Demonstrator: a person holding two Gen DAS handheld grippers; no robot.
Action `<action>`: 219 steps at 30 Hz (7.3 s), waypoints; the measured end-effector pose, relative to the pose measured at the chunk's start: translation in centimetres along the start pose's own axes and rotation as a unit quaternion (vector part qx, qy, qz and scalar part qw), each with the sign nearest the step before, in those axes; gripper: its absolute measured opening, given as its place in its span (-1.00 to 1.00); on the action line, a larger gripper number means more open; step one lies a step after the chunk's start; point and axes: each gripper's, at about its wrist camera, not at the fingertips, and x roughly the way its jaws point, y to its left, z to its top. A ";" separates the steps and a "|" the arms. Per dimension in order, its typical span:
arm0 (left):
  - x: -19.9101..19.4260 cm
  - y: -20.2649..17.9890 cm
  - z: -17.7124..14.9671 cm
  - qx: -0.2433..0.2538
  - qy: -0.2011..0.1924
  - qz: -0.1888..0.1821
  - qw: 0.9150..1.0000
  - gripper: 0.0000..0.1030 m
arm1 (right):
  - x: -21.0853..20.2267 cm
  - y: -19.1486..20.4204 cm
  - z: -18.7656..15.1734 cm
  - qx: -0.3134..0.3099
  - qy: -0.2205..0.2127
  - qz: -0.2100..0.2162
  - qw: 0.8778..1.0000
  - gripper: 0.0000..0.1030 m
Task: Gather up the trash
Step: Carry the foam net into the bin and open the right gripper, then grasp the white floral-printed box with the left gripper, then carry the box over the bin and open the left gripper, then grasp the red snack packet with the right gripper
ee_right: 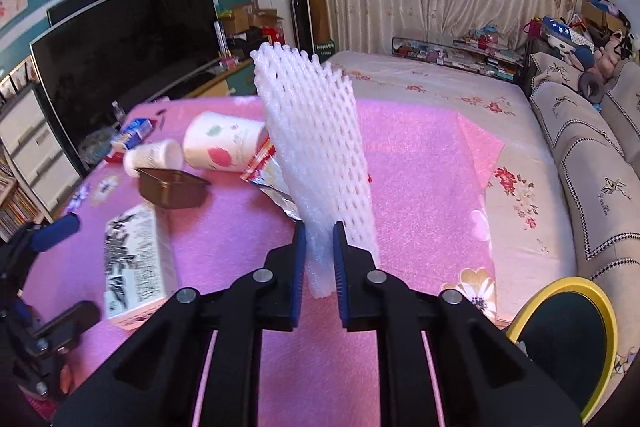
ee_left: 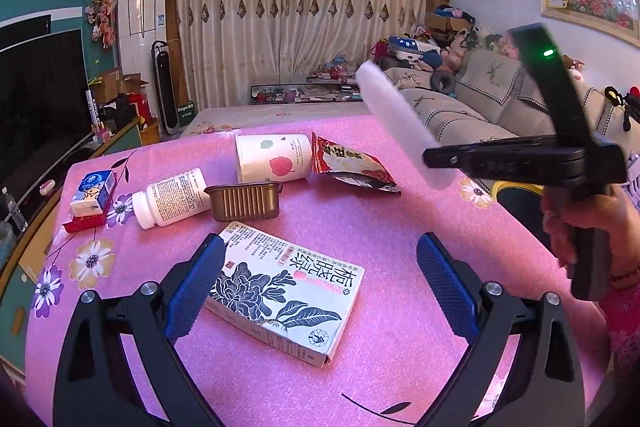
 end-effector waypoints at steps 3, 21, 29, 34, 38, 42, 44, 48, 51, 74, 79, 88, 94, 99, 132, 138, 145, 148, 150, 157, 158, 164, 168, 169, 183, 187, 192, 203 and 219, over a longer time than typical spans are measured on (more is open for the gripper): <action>0.0 0.0 0.0 0.000 0.000 0.000 1.000 0.85 | -2.7 -0.6 -0.6 0.013 -0.022 0.004 1.000 -0.75; 0.4 0.3 -0.1 -0.007 0.008 -0.005 1.000 0.85 | -6.5 -18.2 -13.1 0.210 0.025 -0.168 0.963 -0.75; 0.9 0.9 -0.2 -0.013 0.018 0.003 1.000 0.85 | -4.0 -20.6 -16.4 0.240 0.067 -0.201 0.947 -0.67; 1.5 1.3 -0.4 -0.022 0.032 0.005 0.999 0.85 | -4.3 -20.9 -16.7 0.247 0.062 -0.221 0.942 -0.18; 2.5 1.0 -0.6 -0.021 0.050 0.034 0.998 0.85 | -4.8 -20.6 -16.5 0.243 0.057 -0.223 0.942 -0.18; 4.2 0.8 -0.3 -0.048 0.085 0.071 0.993 0.85 | -4.6 -20.0 -16.0 0.241 0.053 -0.212 0.946 -0.18; 5.2 0.2 -0.1 -0.061 0.106 0.085 0.989 0.85 | -4.4 -19.8 -15.7 0.238 0.052 -0.202 0.948 -0.18; 6.4 -0.8 -0.2 -0.055 0.123 0.118 0.984 0.85 | -4.2 -19.3 -14.9 0.232 0.045 -0.187 0.953 -0.18; 6.7 -0.7 -0.2 -0.058 0.125 0.133 0.982 0.86 | -4.2 -18.9 -14.4 0.226 0.040 -0.178 0.957 -0.18; 0.2 7.7 -3.8 -0.087 0.140 0.110 0.980 0.91 | -5.4 -16.7 -12.6 0.207 0.023 -0.164 0.964 -0.18; 2.3 6.2 -1.1 0.029 0.142 0.057 0.988 0.91 | -5.8 -15.9 -12.2 0.198 0.022 -0.166 0.966 -0.18; 7.3 5.3 0.0 0.076 0.184 0.034 0.979 0.91 | -5.7 -15.7 -12.0 0.199 0.024 -0.167 0.965 -0.18; 8.9 4.5 -0.4 0.098 0.199 0.029 0.975 0.75 | -5.7 -15.6 -12.2 0.199 0.026 -0.165 0.966 -0.18; 8.9 4.2 -0.4 0.098 0.194 0.024 0.976 0.59 | -5.6 -15.6 -12.6 0.203 0.028 -0.160 0.966 -0.18; 4.6 -16.1 4.2 0.203 0.142 -0.142 0.958 0.44 | -11.1 -18.7 -14.9 0.236 -0.025 -0.154 0.959 -0.18; 7.6 -24.1 5.9 0.246 0.146 -0.188 0.940 0.44 | -13.8 -20.5 -15.9 0.245 -0.043 -0.188 0.950 -0.18; 13.6 -33.7 5.4 0.295 0.192 -0.220 0.910 0.44 | -16.8 -22.7 -18.1 0.270 -0.056 -0.214 0.937 -0.17; 16.7 -36.9 4.2 0.322 0.208 -0.209 0.899 0.44 | -18.0 -23.7 -19.1 0.282 -0.057 -0.224 0.931 -0.17; 18.4 -38.4 3.5 0.326 0.224 -0.207 0.895 0.44 | -19.0 -24.4 -19.9 0.291 -0.059 -0.232 0.926 -0.17; 20.9 -40.7 3.0 0.313 0.226 -0.189 0.903 0.71 | -20.4 -25.3 -21.7 0.310 -0.058 -0.245 0.917 -0.17; 20.8 -40.4 3.2 0.303 0.220 -0.185 0.908 0.73 | -20.4 -25.3 -21.8 0.311 -0.058 -0.245 0.916 -0.17; 16.2 -35.0 4.9 0.264 0.159 -0.175 0.935 0.76 | -19.5 -24.0 -21.3 0.303 -0.055 -0.231 0.923 -0.17; 11.6 -28.6 5.6 0.220 0.097 -0.156 0.958 0.86 | -18.0 -22.7 -20.4 0.291 -0.048 -0.218 0.930 -0.17; 10.3 -26.3 5.5 0.206 0.084 -0.150 0.963 0.86 | -17.5 -22.1 -19.9 0.286 -0.045 -0.213 0.933 -0.17; 1.4 0.7 2.2 0.070 -0.003 0.031 0.997 0.91 | -7.3 -10.3 -7.8 0.159 -0.003 -0.096 0.983 -0.12; 0.8 5.7 1.8 0.014 -0.017 0.036 0.999 0.91 | -3.6 -4.5 -3.8 0.092 0.005 -0.067 0.993 -0.06; 0.9 6.1 1.7 -0.004 -0.017 0.034 0.999 0.91 | 2.1 2.7 -0.4 0.002 0.016 -0.054 0.998 0.10; 1.9 6.1 1.3 -0.016 0.000 0.031 0.999 0.91 | 10.6 9.3 1.4 -0.121 0.028 -0.126 0.984 0.18; 2.3 5.3 1.0 -0.008 0.009 0.027 1.000 0.91 | 13.0 9.1 2.3 -0.127 0.042 -0.142 0.981 -0.83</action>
